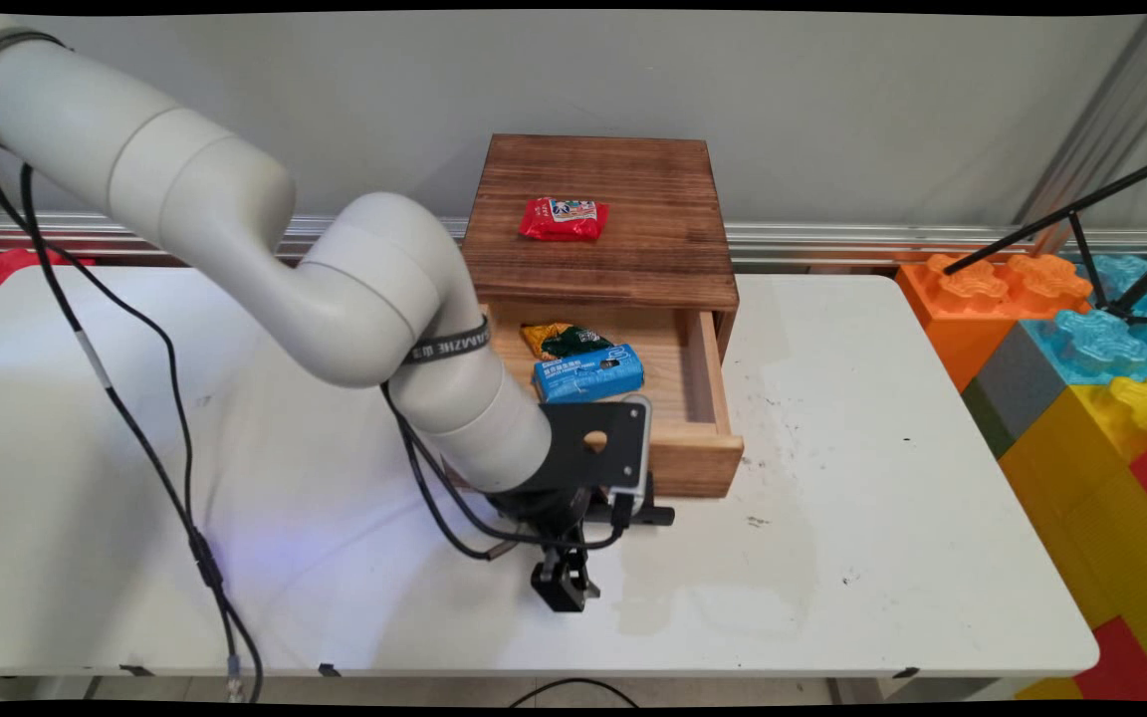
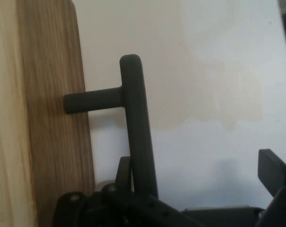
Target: Open the drawer
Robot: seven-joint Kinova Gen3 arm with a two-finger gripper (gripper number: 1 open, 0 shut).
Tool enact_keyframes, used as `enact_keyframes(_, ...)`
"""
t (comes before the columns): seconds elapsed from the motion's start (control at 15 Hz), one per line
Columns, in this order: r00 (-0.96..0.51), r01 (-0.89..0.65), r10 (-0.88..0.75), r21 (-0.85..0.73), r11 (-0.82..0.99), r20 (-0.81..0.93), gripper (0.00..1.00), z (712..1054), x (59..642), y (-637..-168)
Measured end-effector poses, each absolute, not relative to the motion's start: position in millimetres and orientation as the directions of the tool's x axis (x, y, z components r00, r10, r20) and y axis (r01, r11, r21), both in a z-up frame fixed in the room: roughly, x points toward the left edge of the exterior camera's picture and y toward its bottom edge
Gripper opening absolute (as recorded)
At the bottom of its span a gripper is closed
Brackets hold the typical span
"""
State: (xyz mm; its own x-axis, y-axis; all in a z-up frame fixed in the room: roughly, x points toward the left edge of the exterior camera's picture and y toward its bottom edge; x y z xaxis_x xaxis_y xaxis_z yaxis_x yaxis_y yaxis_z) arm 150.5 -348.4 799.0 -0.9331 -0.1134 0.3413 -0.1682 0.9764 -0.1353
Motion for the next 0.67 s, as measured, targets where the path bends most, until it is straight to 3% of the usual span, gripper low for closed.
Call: enact_keyframes(0.67, -0.933, -0.149, -0.098, -0.123, 0.981, 0.346, 1.0, 797.6, 154.0, -301.7)
